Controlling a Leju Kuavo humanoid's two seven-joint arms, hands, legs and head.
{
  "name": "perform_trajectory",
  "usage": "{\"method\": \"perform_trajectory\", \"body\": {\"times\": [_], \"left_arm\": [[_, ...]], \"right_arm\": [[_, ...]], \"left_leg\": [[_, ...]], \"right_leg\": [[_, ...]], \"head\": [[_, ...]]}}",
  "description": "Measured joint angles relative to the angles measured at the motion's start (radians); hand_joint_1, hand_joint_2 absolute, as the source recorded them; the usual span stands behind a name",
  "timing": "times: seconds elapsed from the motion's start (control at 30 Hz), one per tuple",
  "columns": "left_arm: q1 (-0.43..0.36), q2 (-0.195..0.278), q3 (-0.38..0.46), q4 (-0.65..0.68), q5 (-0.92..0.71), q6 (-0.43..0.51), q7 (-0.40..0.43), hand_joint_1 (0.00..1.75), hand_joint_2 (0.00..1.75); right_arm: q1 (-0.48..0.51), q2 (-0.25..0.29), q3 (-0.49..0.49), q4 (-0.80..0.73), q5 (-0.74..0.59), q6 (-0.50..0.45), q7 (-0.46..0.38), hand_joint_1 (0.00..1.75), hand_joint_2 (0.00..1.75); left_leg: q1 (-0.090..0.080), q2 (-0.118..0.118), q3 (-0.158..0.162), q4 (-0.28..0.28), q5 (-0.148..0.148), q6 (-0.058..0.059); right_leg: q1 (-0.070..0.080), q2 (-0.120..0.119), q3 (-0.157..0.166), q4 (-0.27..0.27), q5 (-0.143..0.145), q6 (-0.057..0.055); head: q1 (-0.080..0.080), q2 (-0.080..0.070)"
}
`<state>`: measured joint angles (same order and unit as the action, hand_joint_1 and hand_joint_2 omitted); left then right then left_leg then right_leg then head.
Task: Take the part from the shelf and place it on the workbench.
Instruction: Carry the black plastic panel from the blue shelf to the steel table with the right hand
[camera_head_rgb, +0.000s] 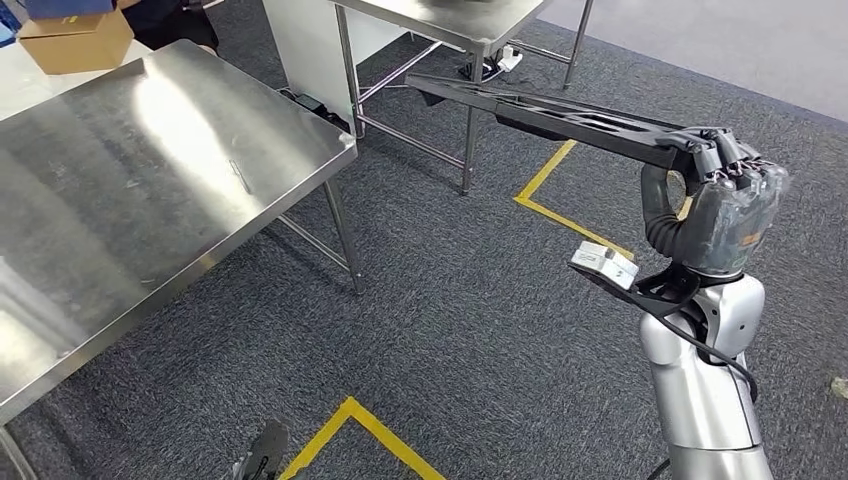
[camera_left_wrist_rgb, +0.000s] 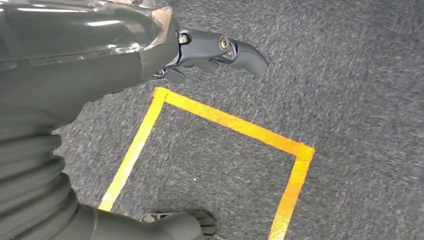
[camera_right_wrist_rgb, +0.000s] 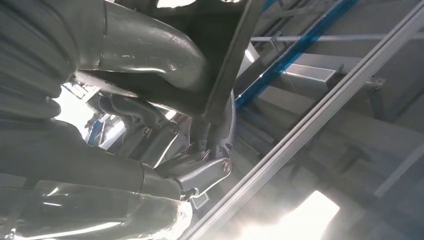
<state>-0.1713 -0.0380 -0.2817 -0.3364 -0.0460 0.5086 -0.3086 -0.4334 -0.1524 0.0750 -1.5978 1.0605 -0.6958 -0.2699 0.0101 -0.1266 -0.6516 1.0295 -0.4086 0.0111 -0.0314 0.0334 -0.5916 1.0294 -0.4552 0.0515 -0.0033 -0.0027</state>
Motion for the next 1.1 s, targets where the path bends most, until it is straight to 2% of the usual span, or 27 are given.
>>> {"method": "perform_trajectory", "body": {"times": [0.03,0.1,0.17,0.2,0.23,0.27,0.33,0.37,0.4,0.47,0.5,0.53,0.57,0.6,0.63,0.67,0.7,0.73,0.77,0.83,0.87,0.9,0.93,0.97,1.0,1.03,1.1], "left_arm": [[-0.001,0.001,-0.002,0.0,-0.003,-0.002,0.002,0.0,1.75],[-0.004,0.001,-0.006,-0.001,-0.008,-0.007,0.006,0.0,1.75],[-0.005,0.001,-0.009,-0.002,-0.013,-0.012,0.01,0.0,1.75],[-0.005,0.0,-0.011,-0.002,-0.014,-0.014,0.012,0.0,1.75],[-0.004,0.0,-0.012,-0.002,-0.016,-0.016,0.013,0.0,1.75],[-0.005,0.001,-0.013,-0.002,-0.016,-0.016,0.015,0.0,1.75],[-0.007,0.002,-0.014,-0.002,-0.015,-0.015,0.017,0.0,1.75],[-0.01,0.002,-0.013,-0.003,-0.015,-0.014,0.017,0.0,1.75],[-0.012,0.002,-0.013,-0.003,-0.014,-0.014,0.017,0.0,1.75],[-0.014,0.003,-0.013,-0.003,-0.013,-0.014,0.017,0.0,1.75],[-0.013,0.003,-0.013,-0.003,-0.012,-0.014,0.017,0.0,1.75],[-0.014,0.003,-0.013,-0.004,-0.011,-0.013,0.017,0.0,1.75],[-0.015,0.002,-0.013,-0.004,-0.009,-0.013,0.017,0.0,1.75],[-0.016,0.001,-0.012,-0.004,-0.007,-0.012,0.016,0.0,1.75],[-0.016,0.001,-0.012,-0.004,-0.006,-0.012,0.015,0.0,1.75],[-0.016,0.0,-0.012,-0.004,-0.005,-0.012,0.013,0.0,1.75],[-0.014,-0.001,-0.011,-0.004,-0.004,-0.012,0.011,0.0,1.75],[-0.012,-0.001,-0.011,-0.004,-0.002,-0.012,0.01,0.0,1.75],[-0.01,-0.001,-0.01,-0.004,-0.001,-0.012,0.009,0.0,1.75],[-0.008,-0.002,-0.008,-0.004,0.0,-0.01,0.006,0.0,1.75],[-0.007,-0.002,-0.008,-0.004,0.0,-0.009,0.005,0.0,1.75],[-0.007,-0.001,-0.007,-0.004,-0.001,-0.009,0.004,0.0,1.75],[-0.005,-0.001,-0.006,-0.004,-0.002,-0.007,0.003,0.0,1.75],[-0.002,-0.001,-0.005,-0.004,-0.003,-0.006,0.003,0.0,1.75],[0.0,0.001,-0.003,-0.004,-0.003,-0.006,0.003,0.0,1.75],[0.002,0.002,-0.002,-0.004,-0.003,-0.005,0.003,0.0,1.75],[0.003,0.003,0.001,-0.004,-0.002,-0.004,0.003,0.0,1.75]], "right_arm": [[0.001,-0.001,-0.001,-0.004,0.001,0.0,0.002,1.75,1.75],[0.004,-0.004,-0.004,-0.011,0.004,0.0,0.007,1.75,1.75],[0.007,-0.008,-0.006,-0.016,0.006,0.0,0.01,1.75,1.75],[0.009,-0.009,-0.006,-0.018,0.005,0.0,0.011,1.75,1.75],[0.011,-0.011,-0.006,-0.019,0.003,0.0,0.012,1.75,1.75],[0.012,-0.012,-0.006,-0.02,0.001,0.0,0.012,1.75,1.75],[0.012,-0.014,-0.006,-0.023,-0.003,0.0,0.012,1.75,1.75],[0.012,-0.016,-0.006,-0.023,-0.004,0.0,0.012,1.75,1.75],[0.012,-0.017,-0.006,-0.024,-0.004,0.0,0.011,1.75,1.75],[0.011,-0.018,-0.006,-0.025,-0.006,0.0,0.01,1.75,1.75],[0.011,-0.018,-0.005,-0.026,-0.006,0.0,0.01,1.75,1.75],[0.011,-0.019,-0.005,-0.027,-0.006,0.0,0.01,1.75,1.75],[0.011,-0.02,-0.006,-0.028,-0.006,0.0,0.011,1.75,1.75],[0.011,-0.022,-0.006,-0.029,-0.004,0.0,0.012,1.75,1.75],[0.012,-0.022,-0.006,-0.029,0.0,0.0,0.015,1.75,1.75],[0.014,-0.021,-0.004,-0.029,0.004,0.0,0.018,1.75,1.75],[0.015,-0.02,-0.003,-0.029,0.01,0.0,0.023,1.75,1.75],[0.016,-0.018,-0.001,-0.029,0.015,0.0,0.028,1.75,1.75],[0.016,-0.016,0.001,-0.029,0.018,0.0,0.033,1.75,1.75],[0.014,-0.014,0.004,-0.029,0.023,0.0,0.041,1.75,1.75],[0.013,-0.013,0.006,-0.029,0.024,0.0,0.043,1.75,1.75],[0.012,-0.012,0.007,-0.03,0.025,0.0,0.045,1.75,1.75],[0.012,-0.01,0.009,-0.031,0.025,0.0,0.046,1.75,1.75],[0.011,-0.007,0.011,-0.032,0.025,0.0,0.047,1.75,1.75],[0.011,-0.004,0.012,-0.033,0.024,0.0,0.047,1.75,1.75],[0.011,0.0,0.013,-0.034,0.023,0.0,0.047,1.75,1.75],[0.011,0.005,0.015,-0.037,0.021,0.0,0.044,1.75,1.75]], "left_leg": [[-0.002,0.029,-0.012,0.021,-0.014,-0.004],[-0.004,0.096,-0.06,0.12,-0.068,-0.01],[0.0,0.119,-0.12,0.247,-0.116,-0.013],[0.001,0.122,-0.133,0.275,-0.118,-0.014],[0.001,0.126,-0.128,0.265,-0.103,-0.013],[0.001,0.135,-0.101,0.215,-0.075,-0.011],[-0.007,0.185,-0.026,0.078,-0.026,-0.001],[-0.012,0.206,-0.001,0.033,-0.016,0.005],[-0.017,0.217,0.011,0.011,-0.015,0.011],[-0.022,0.192,0.011,0.004,-0.014,0.021],[-0.02,0.177,0.012,0.0,-0.011,0.027],[-0.017,0.164,0.014,-0.005,-0.006,0.034],[-0.013,0.15,0.017,-0.009,-0.002,0.041],[-0.01,0.137,0.016,-0.01,0.001,0.045],[-0.009,0.122,0.015,-0.01,0.002,0.047],[-0.009,0.106,0.014,-0.01,0.003,0.048],[-0.009,0.09,0.014,-0.01,0.003,0.048],[-0.008,0.074,0.013,-0.009,0.004,0.048],[-0.007,0.058,0.014,-0.008,0.005,0.046],[-0.005,0.029,0.012,-0.005,0.006,0.04],[-0.006,0.017,0.009,-0.003,0.007,0.035],[-0.006,0.006,0.005,-0.003,0.008,0.029],[-0.007,-0.003,0.001,-0.004,0.011,0.023],[-0.007,-0.012,-0.002,-0.006,0.014,0.017],[-0.006,-0.014,-0.005,-0.006,0.014,0.012],[-0.007,0.001,-0.012,0.004,0.006,0.008],[-0.008,0.062,-0.05,0.083,-0.04,-0.002]], "right_leg": [[-0.002,-0.012,0.002,-0.002,0.001,-0.009],[0.001,-0.035,0.004,-0.004,0.0,-0.023],[0.006,-0.061,0.005,-0.003,-0.002,-0.029],[0.007,-0.074,0.005,-0.003,-0.003,-0.03],[0.008,-0.087,0.006,-0.003,-0.004,-0.031],[0.009,-0.099,0.008,-0.003,-0.005,-0.031],[0.015,-0.12,0.014,-0.002,-0.01,-0.028],[0.02,-0.13,0.015,-0.002,-0.012,-0.024],[0.025,-0.141,0.017,-0.002,-0.015,-0.02],[0.03,-0.167,0.021,-0.006,-0.017,-0.011],[0.029,-0.167,0.021,-0.003,-0.022,-0.007],[0.027,-0.149,0.015,0.013,-0.033,-0.005],[0.026,-0.118,-0.001,0.049,-0.052,-0.004],[0.022,-0.081,-0.028,0.106,-0.078,-0.007],[0.022,-0.054,-0.062,0.176,-0.106,-0.01],[0.022,-0.041,-0.094,0.24,-0.127,-0.01],[0.021,-0.036,-0.115,0.278,-0.135,-0.006],[0.019,-0.035,-0.118,0.277,-0.126,0.0],[0.017,-0.032,-0.1,0.232,-0.102,0.01],[0.007,-0.002,-0.034,0.087,-0.042,0.026],[0.005,0.012,-0.009,0.032,-0.022,0.026],[0.004,0.022,0.005,0.003,-0.013,0.023],[0.006,0.022,0.008,-0.003,-0.012,0.015],[0.008,0.011,0.009,-0.004,-0.009,0.008],[0.005,0.001,0.011,-0.005,-0.007,0.002],[0.002,-0.01,0.013,-0.006,-0.006,-0.006],[-0.001,-0.033,0.016,-0.009,-0.006,-0.022]], "head": [[-0.003,0.0],[-0.008,0.0],[-0.01,0.0],[-0.01,0.0],[-0.01,0.0],[-0.01,0.0],[-0.011,0.0],[-0.009,0.0],[-0.008,0.0],[-0.006,0.0],[-0.006,0.0],[-0.006,0.0],[-0.004,0.0],[-0.001,0.0],[0.002,0.0],[0.005,0.0],[0.005,0.0],[0.005,0.0],[0.005,0.0],[0.005,0.0],[0.005,0.0],[0.004,0.0],[0.004,0.0],[0.003,0.0],[0.003,0.0],[0.0,0.0],[-0.009,0.0]]}}
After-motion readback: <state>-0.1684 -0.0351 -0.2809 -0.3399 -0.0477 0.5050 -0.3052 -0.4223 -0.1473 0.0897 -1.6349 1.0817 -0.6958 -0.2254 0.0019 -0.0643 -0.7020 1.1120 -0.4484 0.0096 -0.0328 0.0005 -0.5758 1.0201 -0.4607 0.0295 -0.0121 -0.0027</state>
